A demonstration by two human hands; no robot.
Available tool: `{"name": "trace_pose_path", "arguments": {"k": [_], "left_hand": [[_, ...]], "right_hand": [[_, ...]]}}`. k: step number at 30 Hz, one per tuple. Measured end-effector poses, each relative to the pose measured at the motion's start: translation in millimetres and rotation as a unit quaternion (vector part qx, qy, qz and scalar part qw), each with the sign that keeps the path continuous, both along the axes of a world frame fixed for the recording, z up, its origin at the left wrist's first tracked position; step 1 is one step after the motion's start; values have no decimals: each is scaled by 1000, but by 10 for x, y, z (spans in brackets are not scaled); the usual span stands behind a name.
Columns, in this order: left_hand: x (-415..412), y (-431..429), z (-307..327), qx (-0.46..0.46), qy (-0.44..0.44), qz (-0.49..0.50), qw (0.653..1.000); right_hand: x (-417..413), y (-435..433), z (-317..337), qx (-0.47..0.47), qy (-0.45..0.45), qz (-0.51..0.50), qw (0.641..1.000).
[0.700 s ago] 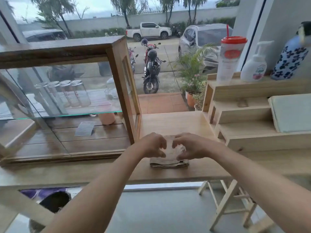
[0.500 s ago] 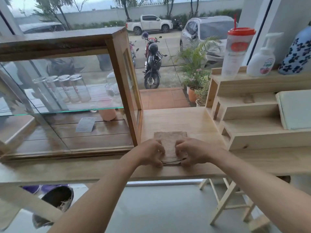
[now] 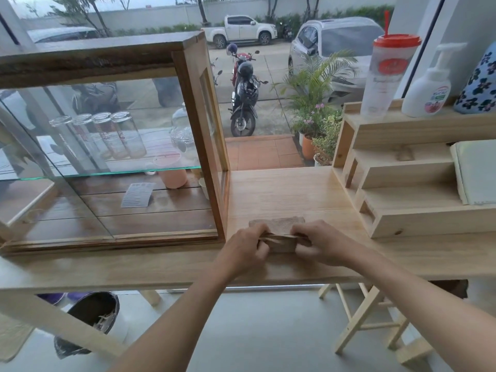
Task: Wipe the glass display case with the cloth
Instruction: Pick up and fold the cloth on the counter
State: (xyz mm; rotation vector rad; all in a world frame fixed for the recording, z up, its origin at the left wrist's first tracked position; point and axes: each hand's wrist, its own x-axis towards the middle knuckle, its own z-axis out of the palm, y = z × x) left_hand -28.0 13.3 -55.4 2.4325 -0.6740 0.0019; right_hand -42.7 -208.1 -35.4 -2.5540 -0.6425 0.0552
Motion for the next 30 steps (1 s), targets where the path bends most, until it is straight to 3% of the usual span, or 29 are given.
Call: {"name": "trace_pose_path", "arguments": {"k": [4,9,15,20,24,27,30], "left_hand": [[97,-75,23,-71,70,74,992],[276,-63,-20,-109,71,123,984],[388,-174,-9,-87,3,166,982],[474,-221,-26,35,-32,195,980],[479,-257,-81,83,-68,210,972],[443,-261,-95,86,-166,222,957],[347,-300,-89,49,-250,111,961]], "right_hand": [[158,-49,38,130,69,-93,985],[338,-91,82,207,181,-100,956],[597,-26,-29,148,95,-172,969],[649,62,-111,48,61,-195,978],[639,118,-201,-21,9,-203,979],[592,149,-206,-57,-124,-193,972],[486,173,-169,-34,-224,-115,967]]}}
